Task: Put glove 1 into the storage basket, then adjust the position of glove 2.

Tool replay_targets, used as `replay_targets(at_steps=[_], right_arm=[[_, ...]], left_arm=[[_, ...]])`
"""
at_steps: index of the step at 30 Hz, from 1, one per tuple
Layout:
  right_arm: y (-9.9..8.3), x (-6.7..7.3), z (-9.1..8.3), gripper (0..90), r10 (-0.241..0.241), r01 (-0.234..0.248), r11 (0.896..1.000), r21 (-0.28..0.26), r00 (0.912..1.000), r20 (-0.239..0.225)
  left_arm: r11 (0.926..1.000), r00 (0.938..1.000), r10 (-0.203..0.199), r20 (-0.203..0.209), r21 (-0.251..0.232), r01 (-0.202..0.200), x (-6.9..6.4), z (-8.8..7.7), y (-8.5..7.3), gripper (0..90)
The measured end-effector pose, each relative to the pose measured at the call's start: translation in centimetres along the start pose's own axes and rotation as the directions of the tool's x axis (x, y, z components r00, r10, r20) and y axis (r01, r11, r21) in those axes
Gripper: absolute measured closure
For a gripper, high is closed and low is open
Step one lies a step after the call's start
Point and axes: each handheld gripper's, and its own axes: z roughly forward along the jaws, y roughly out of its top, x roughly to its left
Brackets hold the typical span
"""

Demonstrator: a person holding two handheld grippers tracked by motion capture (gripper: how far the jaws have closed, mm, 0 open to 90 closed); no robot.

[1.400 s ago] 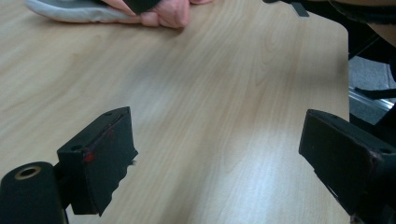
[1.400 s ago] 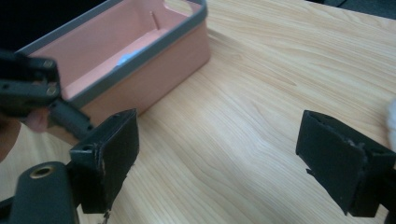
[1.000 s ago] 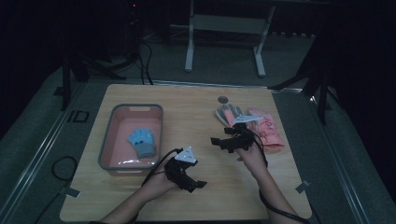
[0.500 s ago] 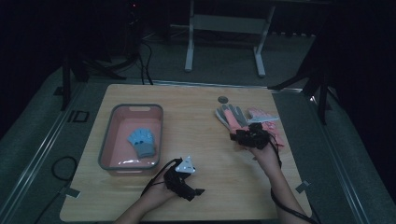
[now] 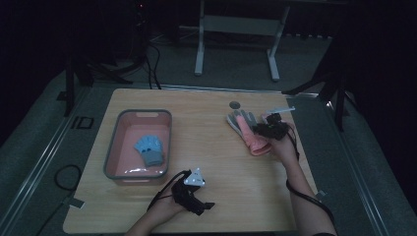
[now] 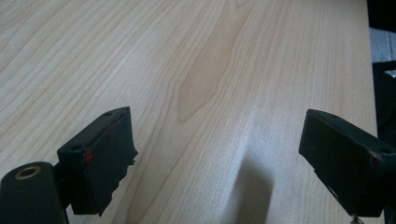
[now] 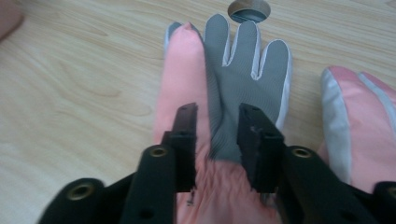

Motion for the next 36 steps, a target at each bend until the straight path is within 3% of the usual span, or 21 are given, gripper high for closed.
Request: replay_targets(at_steps=[4,6,9,11,13,15,17,23,28,33,36], right_arm=[[0.4,-0.5,1.6,62.4,-0.007,0.006,1.0,0.022,0.9997,0.024],[0.4,-0.8,2.5,62.0,-0.019,0.016,0.998,0.066,0.9982,0.056],[0.2,-0.8,3.2,61.4,-0.019,0.016,0.997,0.082,0.9991,0.037],[0.1,-0.9,3.7,60.3,-0.045,0.041,0.994,0.104,0.9986,0.029],[0.0,-1.2,3.9,61.1,-0.03,0.028,0.994,0.106,0.9994,0.016],[0.0,-1.2,4.0,65.2,-0.03,0.028,0.994,0.107,0.9994,0.015],[-0.1,-0.9,4.2,70.8,-0.065,0.06,0.992,0.111,0.9971,0.039],[-0.4,0.2,4.1,84.5,-0.096,0.085,0.991,0.108,0.9902,0.101],[-0.1,1.4,3.3,87.3,0.009,-0.02,0.998,0.065,0.9865,0.164],[0.3,3.4,1.8,87.4,0.093,-0.097,0.995,0.021,0.9856,0.141],[0.6,4.5,0.5,87.4,0.171,-0.169,0.985,-0.021,0.9772,0.126]], left_arm=[[1.0,1.0,0.005,0.001,0.002,-0.005,0.0,0.0,-0.1,10.6],[1.0,1.0,0.006,0.002,0.001,-0.006,0.0,0.0,-0.1,10.6],[1.0,1.0,0.006,0.003,-0.004,-0.006,0.0,-0.1,-0.1,10.6],[1.0,1.0,0.006,0.003,-0.003,-0.006,0.1,-0.1,-0.1,10.6],[1.0,1.0,0.006,-0.001,-0.003,-0.006,0.0,0.0,-0.1,10.6],[0.9999,0.9999,0.012,-0.003,0.0,-0.012,0.0,0.0,-0.2,10.6],[0.9999,0.9999,0.015,-0.002,0.003,-0.015,0.0,0.0,-0.2,10.6],[1.0,1.0,0.004,0.005,-0.007,-0.004,0.1,0.0,-0.2,10.6],[0.9999,0.9999,0.014,0.006,-0.001,-0.014,0.0,0.0,-0.2,10.6],[0.9999,0.9999,0.01,0.001,-0.009,-0.01,0.0,-0.1,-0.3,10.6],[0.9998,0.9998,0.019,-0.006,-0.004,-0.019,0.0,0.1,-0.3,10.6]])
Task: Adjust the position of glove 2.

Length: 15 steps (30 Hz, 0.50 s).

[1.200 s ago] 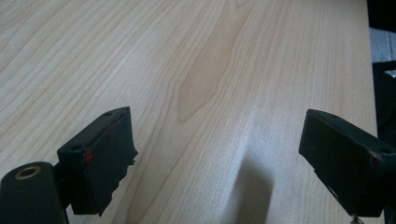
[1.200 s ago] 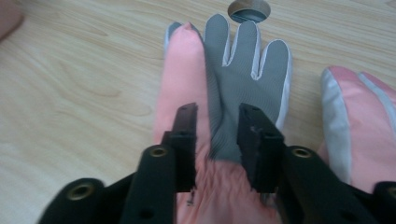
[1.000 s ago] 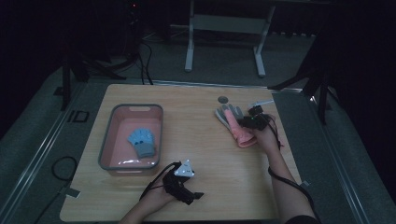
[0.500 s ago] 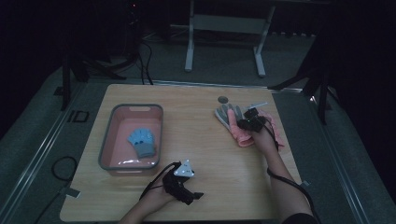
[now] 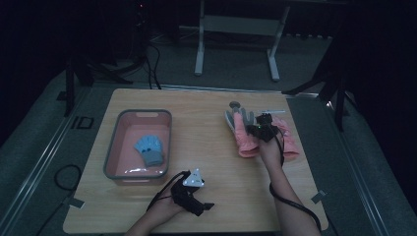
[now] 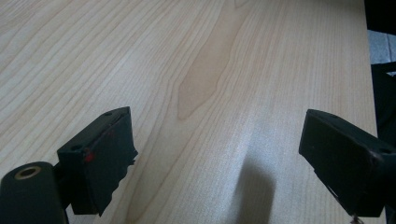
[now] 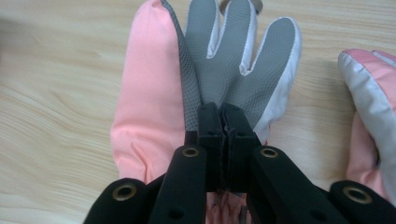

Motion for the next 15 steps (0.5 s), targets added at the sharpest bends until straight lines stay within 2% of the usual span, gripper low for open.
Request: replay_targets(at_steps=[3,7,15], right_arm=[[-0.1,1.3,-1.3,87.4,0.032,-0.032,0.999,-0.023,0.9995,0.003],[-0.5,3.0,-2.8,87.4,0.045,-0.044,0.997,-0.057,0.9989,0.012],[-2.4,4.9,-4.8,87.4,0.083,-0.079,0.991,-0.112,0.9959,0.035]], left_arm=[[1.0,1.0,0.0,-0.002,-0.002,0.0,0.0,0.0,0.0,10.6],[1.0,1.0,-0.001,-0.006,-0.007,0.001,-0.1,0.0,0.0,10.6],[0.9997,0.9997,0.005,-0.025,-0.023,-0.005,-0.2,-0.2,0.0,10.6]])
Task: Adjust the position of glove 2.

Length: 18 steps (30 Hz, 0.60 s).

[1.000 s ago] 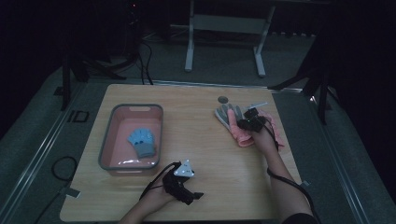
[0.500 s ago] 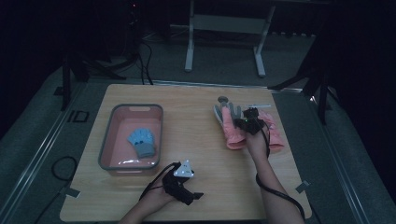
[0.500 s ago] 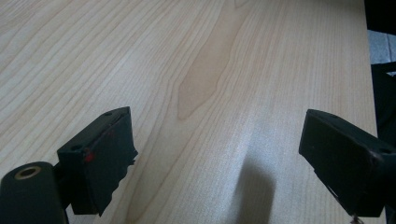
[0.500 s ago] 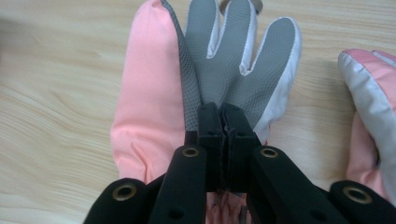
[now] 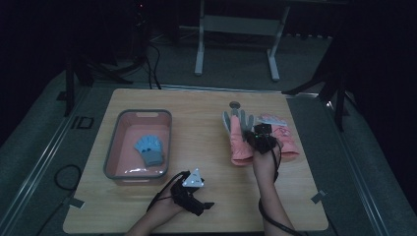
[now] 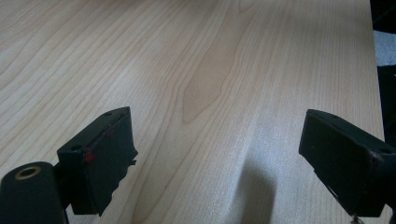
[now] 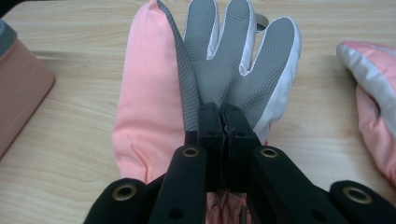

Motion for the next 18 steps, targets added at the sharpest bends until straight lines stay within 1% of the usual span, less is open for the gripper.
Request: replay_targets(at_steps=[1,2,4,7,8,10,11,12,14,18], right_arm=[[-0.2,0.2,-0.2,87.4,-0.002,0.002,1.0,0.0,1.0,0.007],[-0.6,0.3,-0.3,87.4,0.007,-0.007,1.0,-0.003,0.9999,0.011],[-1.3,0.7,-0.4,87.4,0.005,-0.005,1.0,0.005,0.9999,0.009],[-2.3,0.8,-0.2,87.4,0.03,-0.03,0.999,0.015,0.9995,0.0],[-2.6,0.8,-0.1,87.4,0.032,-0.032,0.999,0.02,0.9995,-0.002],[-3.1,0.9,0.2,87.4,0.024,-0.025,0.999,0.028,0.9996,0.012],[-3.1,0.9,0.2,87.4,0.024,-0.025,0.999,0.028,0.9996,0.012],[-3.6,0.9,0.5,87.4,0.043,-0.043,0.999,0.033,0.999,0.011],[-4.0,0.9,0.8,87.3,0.03,-0.031,0.999,0.04,0.9992,0.025],[-4.8,0.8,1.9,87.0,0.03,-0.033,0.997,0.069,0.9987,0.04]], left_arm=[[1.0,1.0,0.002,0.0,0.001,-0.002,0.0,0.0,0.0,10.6],[1.0,1.0,0.003,0.001,0.003,-0.004,0.0,0.0,0.0,10.6],[1.0,1.0,0.004,0.001,0.003,-0.004,-0.1,0.0,0.0,10.6],[0.9999,0.9999,0.013,-0.002,0.011,-0.013,-0.2,0.0,0.0,10.6],[0.9998,0.9999,0.016,-0.002,0.014,-0.016,-0.2,0.1,0.0,10.6],[0.9997,0.9998,0.018,-0.003,0.015,-0.018,-0.3,0.1,0.0,10.6],[0.9997,0.9998,0.018,-0.003,0.015,-0.018,-0.3,0.1,0.0,10.6],[0.9997,0.9998,0.019,-0.007,0.012,-0.019,-0.3,0.1,0.0,10.6],[0.9998,0.9998,0.019,-0.005,0.011,-0.019,-0.3,0.1,0.0,10.6],[0.9995,0.9997,0.025,-0.005,0.017,-0.025,-0.4,0.1,0.0,10.6]])
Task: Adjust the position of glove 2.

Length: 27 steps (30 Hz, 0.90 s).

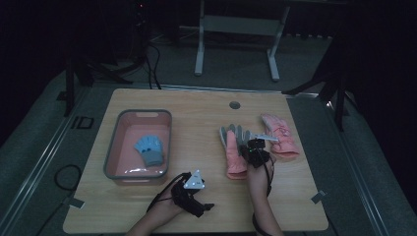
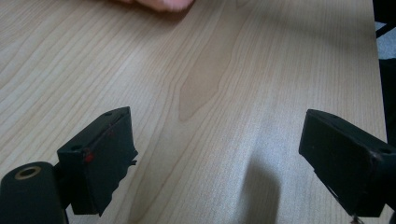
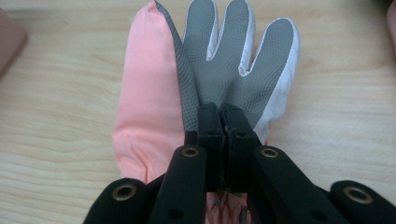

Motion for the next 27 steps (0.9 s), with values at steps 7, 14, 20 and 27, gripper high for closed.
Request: replay_targets(at_steps=[7,14,20,27], right_arm=[[-0.5,-0.2,0.9,81.8,0.006,-0.006,1.0,0.018,1.0,0.003],[0.8,-0.3,-1.0,73.5,-0.045,0.045,0.999,-0.009,0.9985,-0.031],[3.3,-2.3,-3.9,61.8,-0.117,0.108,0.99,-0.091,0.9886,-0.095],[5.0,-7.9,-5.1,62.4,-0.134,0.124,0.987,-0.106,0.9864,-0.095]], left_arm=[[1.0,1.0,0.002,0.004,0.003,-0.002,0.0,0.0,-0.1,10.6],[1.0,1.0,0.002,0.004,0.001,-0.002,0.0,0.0,-0.1,10.6],[0.9997,0.9998,0.015,-0.01,-0.018,-0.015,-0.1,-0.3,-0.1,10.6],[0.9999,0.9999,0.007,0.01,-0.013,-0.007,-0.1,-0.2,-0.2,10.6]])
